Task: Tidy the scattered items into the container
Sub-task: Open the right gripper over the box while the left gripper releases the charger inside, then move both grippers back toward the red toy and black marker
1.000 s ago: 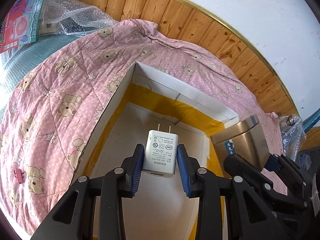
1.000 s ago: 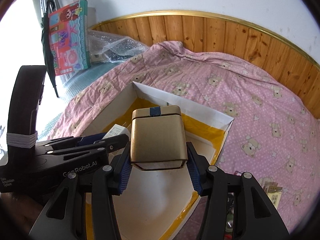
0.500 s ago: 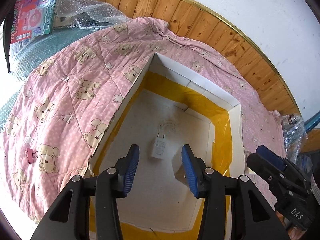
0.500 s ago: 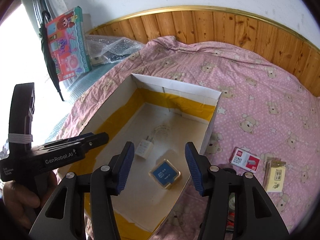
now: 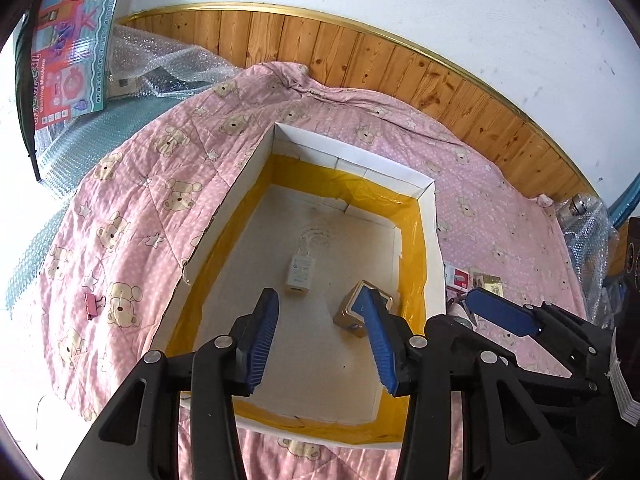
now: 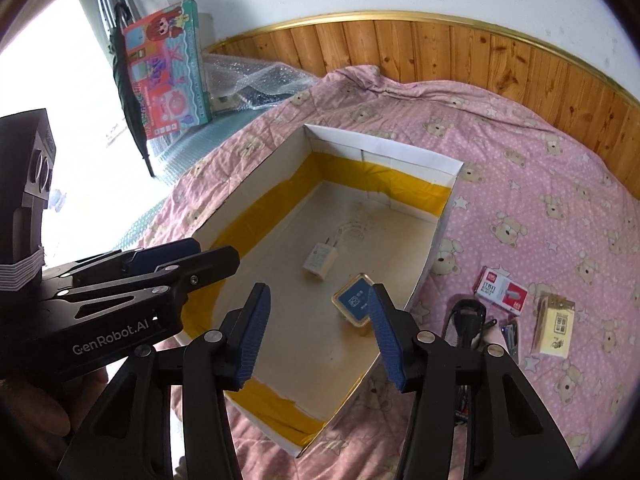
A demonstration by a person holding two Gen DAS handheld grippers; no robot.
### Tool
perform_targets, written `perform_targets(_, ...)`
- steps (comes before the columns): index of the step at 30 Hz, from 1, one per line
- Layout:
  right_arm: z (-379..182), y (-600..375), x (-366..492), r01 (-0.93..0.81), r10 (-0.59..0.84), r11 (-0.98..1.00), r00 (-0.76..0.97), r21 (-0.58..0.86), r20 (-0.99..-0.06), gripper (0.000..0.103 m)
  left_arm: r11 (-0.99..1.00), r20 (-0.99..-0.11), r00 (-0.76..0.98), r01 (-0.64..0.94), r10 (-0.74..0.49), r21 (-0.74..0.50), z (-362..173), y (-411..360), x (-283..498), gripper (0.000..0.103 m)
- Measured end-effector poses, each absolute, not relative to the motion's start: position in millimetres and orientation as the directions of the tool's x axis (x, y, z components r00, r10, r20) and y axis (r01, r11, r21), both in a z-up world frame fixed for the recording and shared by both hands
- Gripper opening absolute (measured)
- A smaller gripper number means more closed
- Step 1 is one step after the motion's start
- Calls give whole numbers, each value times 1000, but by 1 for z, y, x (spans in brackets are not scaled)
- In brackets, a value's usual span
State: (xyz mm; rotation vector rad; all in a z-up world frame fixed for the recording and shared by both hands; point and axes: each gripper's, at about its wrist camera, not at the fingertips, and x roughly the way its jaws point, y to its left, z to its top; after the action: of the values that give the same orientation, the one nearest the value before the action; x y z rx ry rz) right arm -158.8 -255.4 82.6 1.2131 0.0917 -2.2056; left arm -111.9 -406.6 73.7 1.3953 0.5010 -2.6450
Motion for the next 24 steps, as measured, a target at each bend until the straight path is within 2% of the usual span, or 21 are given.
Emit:
perform_targets(10, 108, -241, -127, 553, -487, -809, -438, 201, -755, 54, -940, -813, -578, 236, 66, -245, 88, -388, -106, 46)
perform_targets(20, 106, -206, -95, 492, -499, -834, -484, 248, -719, 54, -946, -809, -581, 203, 93, -254, 86, -360, -91, 46)
perform_targets(24, 94, -181, -92, 430, -464, -865, -487, 260, -739, 54, -954, -785, -607, 146, 124, -263, 91, -341, -82, 46)
